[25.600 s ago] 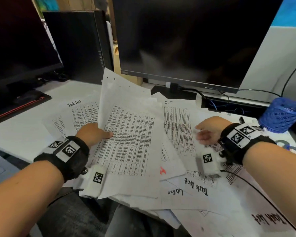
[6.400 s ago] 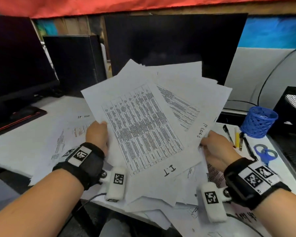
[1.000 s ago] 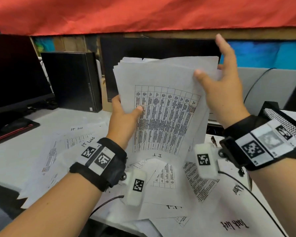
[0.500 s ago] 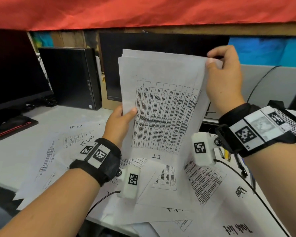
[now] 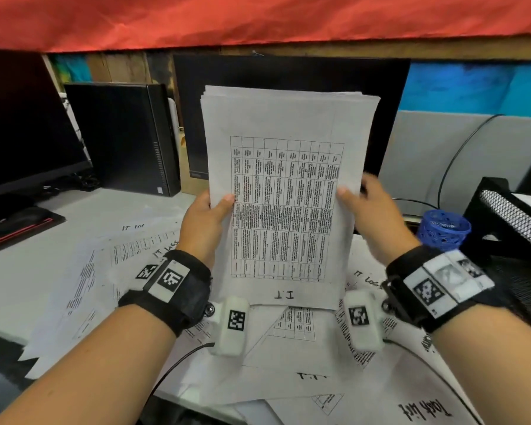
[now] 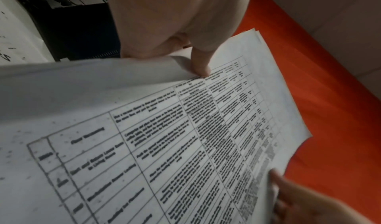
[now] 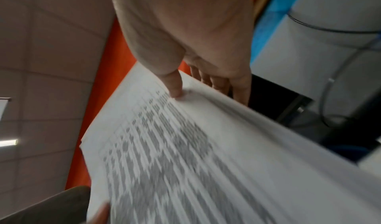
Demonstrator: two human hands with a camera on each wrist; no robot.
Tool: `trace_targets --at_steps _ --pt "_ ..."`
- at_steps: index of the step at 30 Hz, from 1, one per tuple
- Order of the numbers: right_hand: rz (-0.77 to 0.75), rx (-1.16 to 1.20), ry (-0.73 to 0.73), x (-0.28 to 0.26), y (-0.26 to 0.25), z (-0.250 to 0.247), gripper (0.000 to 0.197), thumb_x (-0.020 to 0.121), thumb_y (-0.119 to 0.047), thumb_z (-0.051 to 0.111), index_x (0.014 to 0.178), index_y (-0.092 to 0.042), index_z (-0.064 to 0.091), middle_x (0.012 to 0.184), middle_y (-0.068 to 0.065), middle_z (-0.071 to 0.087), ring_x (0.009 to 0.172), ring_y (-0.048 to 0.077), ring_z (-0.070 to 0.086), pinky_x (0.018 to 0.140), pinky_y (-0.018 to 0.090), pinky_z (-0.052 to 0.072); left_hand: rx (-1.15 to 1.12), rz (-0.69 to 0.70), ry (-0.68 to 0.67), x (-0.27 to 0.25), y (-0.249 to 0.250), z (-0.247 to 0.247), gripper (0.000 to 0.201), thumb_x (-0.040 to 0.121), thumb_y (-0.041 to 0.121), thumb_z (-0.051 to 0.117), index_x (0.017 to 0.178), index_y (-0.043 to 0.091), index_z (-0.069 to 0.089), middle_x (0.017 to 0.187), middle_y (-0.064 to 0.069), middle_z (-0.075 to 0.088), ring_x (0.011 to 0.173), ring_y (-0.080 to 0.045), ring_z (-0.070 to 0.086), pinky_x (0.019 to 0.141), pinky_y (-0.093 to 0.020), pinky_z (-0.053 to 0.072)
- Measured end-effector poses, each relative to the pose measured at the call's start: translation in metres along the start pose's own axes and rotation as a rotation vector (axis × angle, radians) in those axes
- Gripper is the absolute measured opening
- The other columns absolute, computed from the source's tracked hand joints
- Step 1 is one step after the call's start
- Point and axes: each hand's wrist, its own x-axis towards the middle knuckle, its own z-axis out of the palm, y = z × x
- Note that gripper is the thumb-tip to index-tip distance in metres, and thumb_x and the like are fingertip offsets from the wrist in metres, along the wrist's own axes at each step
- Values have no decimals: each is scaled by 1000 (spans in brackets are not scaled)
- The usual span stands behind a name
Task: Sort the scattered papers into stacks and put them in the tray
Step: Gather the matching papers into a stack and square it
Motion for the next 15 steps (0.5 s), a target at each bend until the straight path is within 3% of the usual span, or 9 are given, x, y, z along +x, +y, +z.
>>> trace_targets --at_steps 2,5,8,10,11,13,15 --pt "59 -47 26 -10 17 7 20 98 -23 45 117 -17 51 116 -1 61 89 2 55 69 19 42 -2 14 11 -4 1 6 23 98 24 50 120 23 57 107 15 63 96 4 57 75 -12 41" --pt "5 -18 165 -18 18 12 18 99 -16 40 113 -12 51 105 1 59 78 5 49 61 20 38 -6 69 37 -12 6 18 18 98 25 49 115 27 52 104 19 60 101 1 57 81 -17 42" --pt "-99 27 220 -26 7 9 15 100 -15 38 112 -19 47 92 -15 54 75 -2 49 58 10 39 -8 160 25 -24 12 28 19 100 22 44 116 30 41 101 27 53 88 18 52 71 -4 40" --pt "-113 22 200 -35 6 8 14 100 -16 40 112 -23 44 91 -19 51 76 -5 49 54 3 39 -8 185 26 -34 11 31 27 98 21 47 119 33 34 101 30 47 81 29 47 65 4 38" --pt "-84 16 172 -40 8 7 16 99 -18 42 115 -23 43 93 -19 51 81 -4 51 57 5 41 -6 179 30 -37 7 31 33 97 21 50 119 35 30 102 32 44 80 33 44 65 5 36" --pt "7 -1 99 -45 18 9 25 99 -21 44 124 -22 41 100 -16 53 92 7 55 70 17 43 -6 117 21 -41 -1 33 41 95 21 53 121 38 26 102 32 43 82 28 46 66 1 34" --pt "79 -56 40 -46 28 11 32 100 -16 40 132 -22 40 106 -12 52 96 12 55 72 19 43 -4 32 4 -40 -8 35 45 96 21 52 130 36 25 100 26 50 82 16 49 62 -3 36"
